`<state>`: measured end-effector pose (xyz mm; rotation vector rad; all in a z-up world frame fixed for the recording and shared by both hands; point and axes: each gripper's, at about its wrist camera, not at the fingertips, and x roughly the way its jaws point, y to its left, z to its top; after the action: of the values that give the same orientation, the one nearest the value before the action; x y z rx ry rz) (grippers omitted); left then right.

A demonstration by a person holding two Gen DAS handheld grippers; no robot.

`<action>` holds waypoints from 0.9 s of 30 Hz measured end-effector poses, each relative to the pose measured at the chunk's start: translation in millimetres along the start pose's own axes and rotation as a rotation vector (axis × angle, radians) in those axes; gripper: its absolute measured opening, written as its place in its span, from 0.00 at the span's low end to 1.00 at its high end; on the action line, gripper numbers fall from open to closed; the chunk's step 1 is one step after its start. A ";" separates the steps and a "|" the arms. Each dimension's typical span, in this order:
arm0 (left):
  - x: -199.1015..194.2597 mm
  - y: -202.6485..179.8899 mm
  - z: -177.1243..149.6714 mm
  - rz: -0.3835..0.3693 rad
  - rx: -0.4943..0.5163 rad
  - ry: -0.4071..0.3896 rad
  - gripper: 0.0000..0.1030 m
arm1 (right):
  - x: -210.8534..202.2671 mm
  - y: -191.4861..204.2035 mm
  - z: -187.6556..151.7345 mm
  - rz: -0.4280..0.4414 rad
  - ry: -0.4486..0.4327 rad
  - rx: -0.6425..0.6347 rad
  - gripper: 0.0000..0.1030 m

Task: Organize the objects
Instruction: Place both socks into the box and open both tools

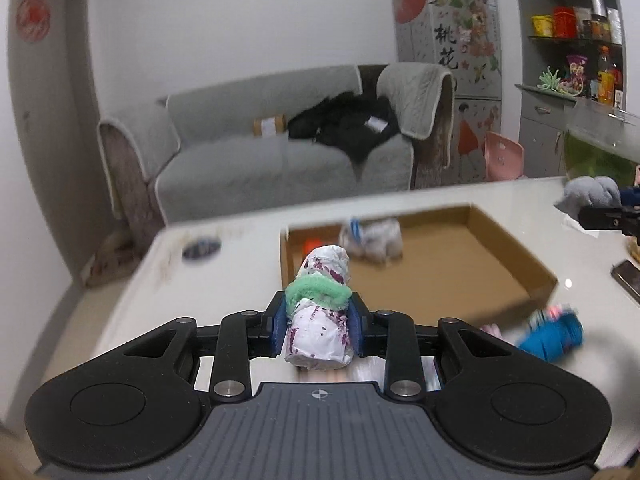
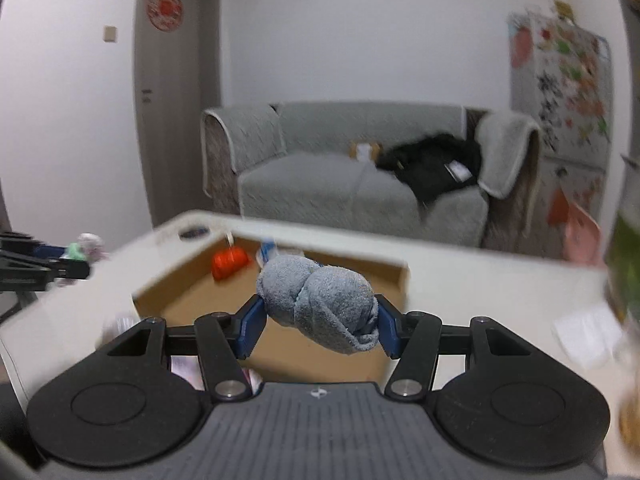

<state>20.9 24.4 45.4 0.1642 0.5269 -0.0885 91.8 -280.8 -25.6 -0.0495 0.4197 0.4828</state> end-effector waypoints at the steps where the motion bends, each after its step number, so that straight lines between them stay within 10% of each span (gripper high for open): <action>1: 9.3 -1.6 12.1 -0.008 0.012 -0.005 0.36 | 8.8 -0.3 11.4 0.024 -0.005 -0.007 0.52; 15: 174.3 -5.0 43.8 -0.129 -0.069 0.268 0.36 | 158.9 32.3 39.6 0.195 0.163 -0.166 0.52; 27: 223.3 7.7 19.3 -0.080 -0.068 0.374 0.36 | 237.0 56.5 12.1 0.243 0.340 -0.284 0.52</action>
<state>223.6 19.1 -50.4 0.0931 0.9087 -0.1187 260.5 -124.7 -107.1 -0.3624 0.6919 0.7762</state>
